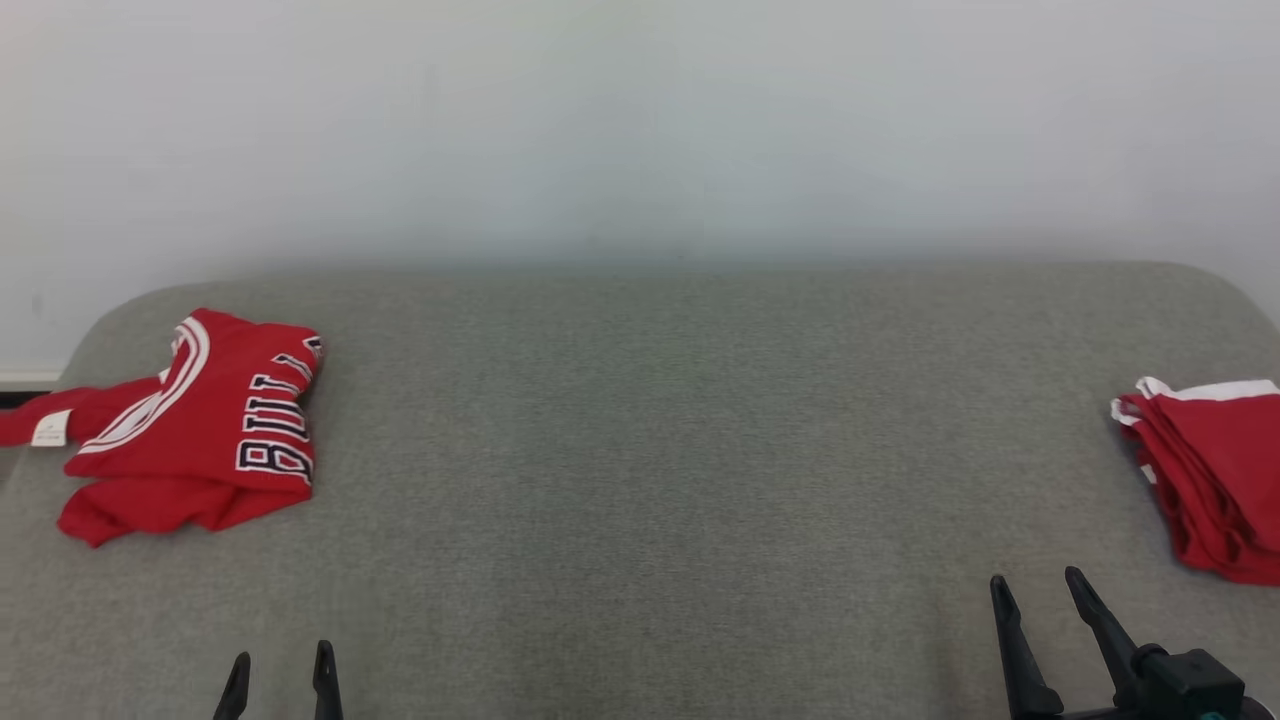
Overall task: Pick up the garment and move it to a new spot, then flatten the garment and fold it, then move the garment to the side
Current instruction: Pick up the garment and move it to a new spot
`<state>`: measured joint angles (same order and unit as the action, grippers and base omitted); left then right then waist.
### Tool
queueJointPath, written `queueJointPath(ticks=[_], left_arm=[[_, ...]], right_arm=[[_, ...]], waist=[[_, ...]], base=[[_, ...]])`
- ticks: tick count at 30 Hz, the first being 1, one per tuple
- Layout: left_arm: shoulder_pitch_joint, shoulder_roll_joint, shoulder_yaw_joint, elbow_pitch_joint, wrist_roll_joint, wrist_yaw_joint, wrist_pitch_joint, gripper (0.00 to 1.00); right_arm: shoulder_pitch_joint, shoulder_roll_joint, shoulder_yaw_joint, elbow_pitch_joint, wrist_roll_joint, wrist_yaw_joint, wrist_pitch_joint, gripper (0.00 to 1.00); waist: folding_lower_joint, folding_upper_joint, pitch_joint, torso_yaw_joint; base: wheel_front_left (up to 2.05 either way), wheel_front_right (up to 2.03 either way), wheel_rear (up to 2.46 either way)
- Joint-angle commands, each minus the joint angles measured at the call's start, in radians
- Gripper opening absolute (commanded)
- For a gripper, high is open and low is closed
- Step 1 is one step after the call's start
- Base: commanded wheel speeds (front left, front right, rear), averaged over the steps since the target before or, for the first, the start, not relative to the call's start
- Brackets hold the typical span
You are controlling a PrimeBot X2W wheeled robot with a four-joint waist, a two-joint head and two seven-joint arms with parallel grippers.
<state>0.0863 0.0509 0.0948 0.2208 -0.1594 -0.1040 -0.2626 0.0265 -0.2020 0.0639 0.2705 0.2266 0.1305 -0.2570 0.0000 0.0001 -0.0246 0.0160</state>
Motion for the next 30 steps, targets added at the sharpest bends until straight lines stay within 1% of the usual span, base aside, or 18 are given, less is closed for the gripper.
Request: queueJointPath(ticks=[1,7,13,18,25,30], left_arm=[[0.001,-0.001,0.001,-0.002,0.006,0.004,-0.003,1.0],[0.016,-0.001,0.001,-0.006,0.014,0.011,-0.003,1.0],[0.031,-0.001,0.026,-0.01,0.031,0.004,-0.003,1.0],[0.041,0.001,0.048,-0.01,0.038,0.0,-0.003,1.0],[0.054,0.005,0.085,-0.006,0.046,-0.006,-0.003,1.0],[0.055,0.005,0.096,-0.004,0.044,-0.01,-0.003,1.0]], right_arm=[[-0.004,-0.004,0.003,-0.002,-0.006,0.0,-0.006,1.0],[0.0,0.004,0.012,-0.003,-0.015,0.0,-0.005,1.0],[-0.011,0.004,0.042,0.008,-0.014,0.0,0.002,1.0],[-0.01,0.004,0.048,0.018,-0.013,0.0,0.001,1.0],[-0.009,0.019,0.067,0.029,-0.009,0.0,-0.002,1.0],[-0.009,0.024,0.072,0.036,-0.009,0.0,-0.003,1.0]], waist=[[0.0,-0.0001,-0.001,0.035],[0.0,-0.0001,-0.006,0.132],[0.0,-0.0001,-0.016,0.228],[0.0,-0.0001,-0.027,0.302],[0.0,-0.0001,-0.033,0.379],[0.0,-0.0001,-0.032,0.414]], base=[[0.0,0.0,0.0],[0.0,0.0,0.0],[0.0,0.0,0.0],[0.0,0.0,0.0],[0.0,0.0,0.0],[0.0,0.0,0.0]])
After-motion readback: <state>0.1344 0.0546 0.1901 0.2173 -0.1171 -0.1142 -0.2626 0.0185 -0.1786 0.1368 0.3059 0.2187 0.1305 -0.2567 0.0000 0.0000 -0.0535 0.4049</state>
